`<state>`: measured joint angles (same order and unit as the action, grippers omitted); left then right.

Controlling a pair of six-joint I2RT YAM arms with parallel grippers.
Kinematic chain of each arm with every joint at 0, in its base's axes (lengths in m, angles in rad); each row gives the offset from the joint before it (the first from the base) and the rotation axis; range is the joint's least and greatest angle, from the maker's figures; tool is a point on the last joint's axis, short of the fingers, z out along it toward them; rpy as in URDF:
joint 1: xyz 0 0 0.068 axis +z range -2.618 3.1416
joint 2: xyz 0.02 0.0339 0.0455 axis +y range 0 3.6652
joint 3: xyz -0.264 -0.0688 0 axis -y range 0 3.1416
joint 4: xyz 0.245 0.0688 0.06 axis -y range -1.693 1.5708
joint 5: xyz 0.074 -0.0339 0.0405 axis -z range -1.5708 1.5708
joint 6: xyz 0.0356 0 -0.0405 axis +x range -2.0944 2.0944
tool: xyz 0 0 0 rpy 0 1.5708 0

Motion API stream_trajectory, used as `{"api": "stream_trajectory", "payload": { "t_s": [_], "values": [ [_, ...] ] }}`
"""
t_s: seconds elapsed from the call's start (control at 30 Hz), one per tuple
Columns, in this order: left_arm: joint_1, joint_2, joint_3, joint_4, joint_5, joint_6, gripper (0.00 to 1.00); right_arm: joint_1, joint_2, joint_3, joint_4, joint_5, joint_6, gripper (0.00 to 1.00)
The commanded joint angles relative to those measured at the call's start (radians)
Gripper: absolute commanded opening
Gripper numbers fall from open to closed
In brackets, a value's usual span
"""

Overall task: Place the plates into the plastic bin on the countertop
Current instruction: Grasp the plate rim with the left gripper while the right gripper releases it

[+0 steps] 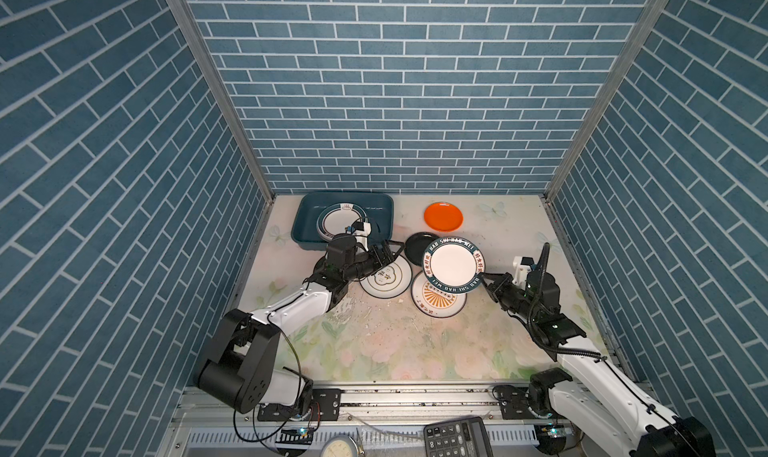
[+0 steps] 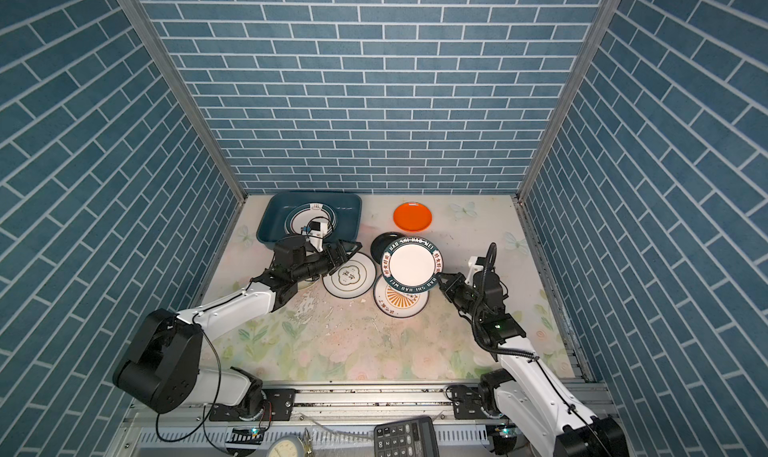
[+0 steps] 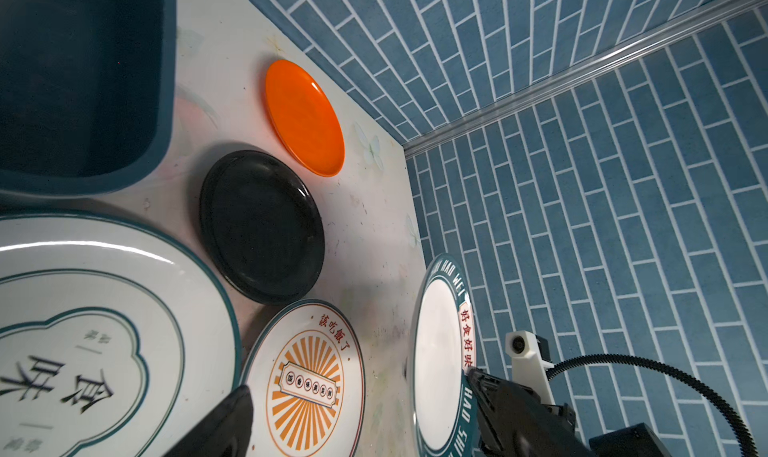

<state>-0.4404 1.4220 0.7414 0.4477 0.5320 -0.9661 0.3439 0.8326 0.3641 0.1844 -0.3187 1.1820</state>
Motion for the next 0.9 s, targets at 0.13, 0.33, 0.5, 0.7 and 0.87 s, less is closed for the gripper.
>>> {"api": "stream_trajectory", "payload": {
  "t_s": [0.13,0.33,0.5,0.7,0.87],
  "values": [
    [-0.033,0.041,0.05,0.032,0.011,0.003,0.85,0.033,0.017,-0.014,0.149,-0.019,0.05,0.0],
    [-0.058,0.081,0.076,0.041,0.004,-0.013,0.79,0.04,0.076,-0.028,0.241,-0.042,0.059,0.0],
    [-0.075,0.137,0.082,0.188,0.061,-0.103,0.68,0.042,0.097,-0.035,0.274,-0.04,0.065,0.0],
    [-0.105,0.206,0.115,0.209,0.088,-0.126,0.6,0.041,0.102,-0.035,0.294,-0.042,0.064,0.0],
    [-0.128,0.256,0.133,0.238,0.098,-0.161,0.47,0.042,0.102,-0.04,0.296,-0.037,0.065,0.0]
  ]
}}
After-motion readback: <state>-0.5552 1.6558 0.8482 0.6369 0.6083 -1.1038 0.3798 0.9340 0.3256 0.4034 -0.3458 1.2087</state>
